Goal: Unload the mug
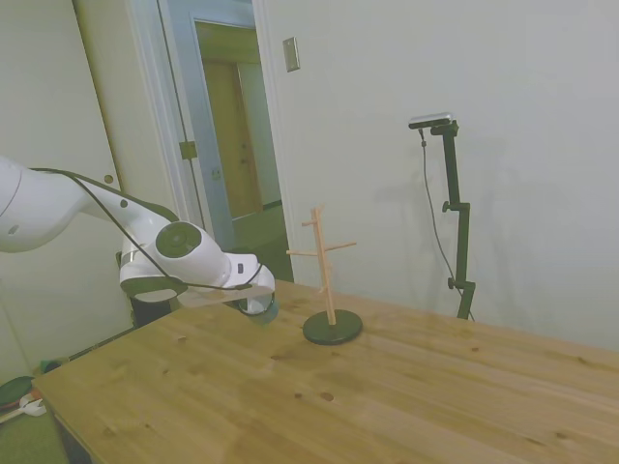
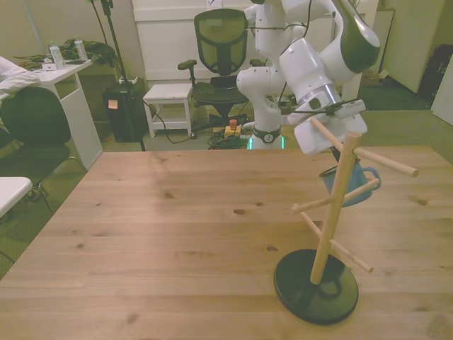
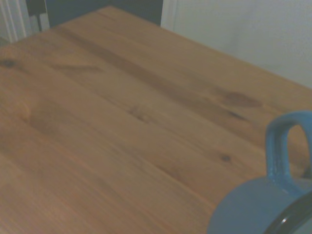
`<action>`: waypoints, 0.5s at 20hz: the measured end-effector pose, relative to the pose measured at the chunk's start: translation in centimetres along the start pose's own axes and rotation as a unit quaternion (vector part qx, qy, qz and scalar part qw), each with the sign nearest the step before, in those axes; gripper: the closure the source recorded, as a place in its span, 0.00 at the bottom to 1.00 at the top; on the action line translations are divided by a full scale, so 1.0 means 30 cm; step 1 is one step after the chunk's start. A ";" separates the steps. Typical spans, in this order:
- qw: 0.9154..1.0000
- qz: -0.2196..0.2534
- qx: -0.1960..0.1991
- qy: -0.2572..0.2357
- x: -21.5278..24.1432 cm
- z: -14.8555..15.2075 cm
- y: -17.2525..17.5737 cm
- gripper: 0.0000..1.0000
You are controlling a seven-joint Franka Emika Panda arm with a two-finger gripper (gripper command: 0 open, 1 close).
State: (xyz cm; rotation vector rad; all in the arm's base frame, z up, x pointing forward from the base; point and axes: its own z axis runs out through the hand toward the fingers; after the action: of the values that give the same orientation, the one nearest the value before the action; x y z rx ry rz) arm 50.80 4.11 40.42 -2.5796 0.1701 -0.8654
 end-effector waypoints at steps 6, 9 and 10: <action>0.998 0.018 -0.031 -0.044 -0.063 -0.069 0.115 1.00; 0.996 0.034 -0.060 -0.056 -0.072 -0.116 0.124 1.00; 0.995 0.040 -0.070 -0.061 -0.075 -0.126 0.120 1.00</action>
State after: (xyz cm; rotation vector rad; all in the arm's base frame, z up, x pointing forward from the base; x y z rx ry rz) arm 46.80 0.10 40.40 -2.7245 0.3063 -0.6874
